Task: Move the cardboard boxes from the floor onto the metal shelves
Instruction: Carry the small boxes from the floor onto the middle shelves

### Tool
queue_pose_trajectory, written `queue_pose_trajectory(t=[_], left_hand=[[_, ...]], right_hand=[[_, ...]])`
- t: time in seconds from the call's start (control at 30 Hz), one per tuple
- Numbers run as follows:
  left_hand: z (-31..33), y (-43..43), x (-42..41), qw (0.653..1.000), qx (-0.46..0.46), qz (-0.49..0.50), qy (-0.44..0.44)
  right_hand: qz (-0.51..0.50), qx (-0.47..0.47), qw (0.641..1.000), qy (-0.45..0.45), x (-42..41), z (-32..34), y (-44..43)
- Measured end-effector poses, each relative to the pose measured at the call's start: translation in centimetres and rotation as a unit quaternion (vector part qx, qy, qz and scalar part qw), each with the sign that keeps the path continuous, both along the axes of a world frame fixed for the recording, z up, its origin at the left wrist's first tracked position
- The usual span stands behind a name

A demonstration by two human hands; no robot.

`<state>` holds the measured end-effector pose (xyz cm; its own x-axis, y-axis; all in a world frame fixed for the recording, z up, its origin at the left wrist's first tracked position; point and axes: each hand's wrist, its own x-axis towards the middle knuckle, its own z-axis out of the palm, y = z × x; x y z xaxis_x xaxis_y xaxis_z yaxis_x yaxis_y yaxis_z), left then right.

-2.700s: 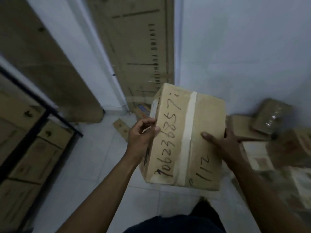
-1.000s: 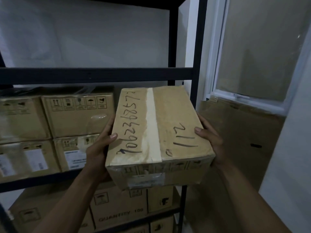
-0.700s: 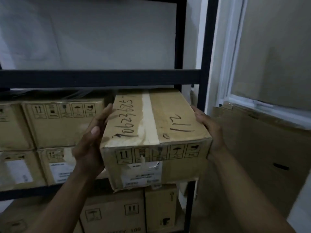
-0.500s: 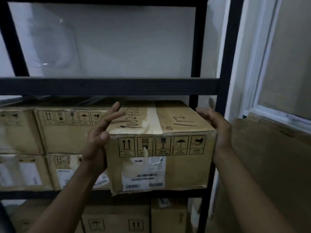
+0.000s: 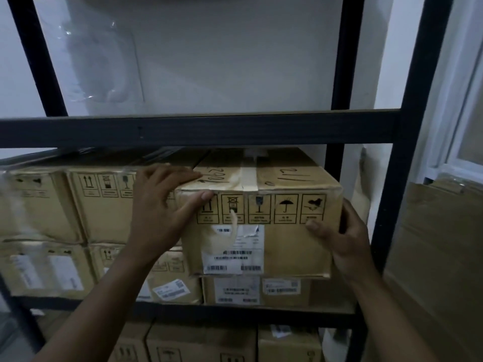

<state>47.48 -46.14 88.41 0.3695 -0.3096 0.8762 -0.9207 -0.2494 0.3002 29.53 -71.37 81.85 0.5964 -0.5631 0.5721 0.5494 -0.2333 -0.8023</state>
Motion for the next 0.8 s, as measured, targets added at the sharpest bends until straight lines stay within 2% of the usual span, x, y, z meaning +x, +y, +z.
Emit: queue_pose_trajectory(t=[0.27,0.47,0.8], left_hand=[[0.5,-0.7,2.8,0.991,0.06,0.081,-0.092],[0.5,-1.3,4.5,0.983,0.112,0.115,-0.087],[0.6,-1.9,3.1,0.98,0.117,0.151,-0.058]], right_hand=[[-0.133,-0.007,0.99,0.046,2.3,-1.0,-0.2],[-0.15,-0.023,0.984,0.097,2.6,-3.9,-0.5],[-0.163,-0.048,0.977,0.127,1.8,-6.1,0.1]])
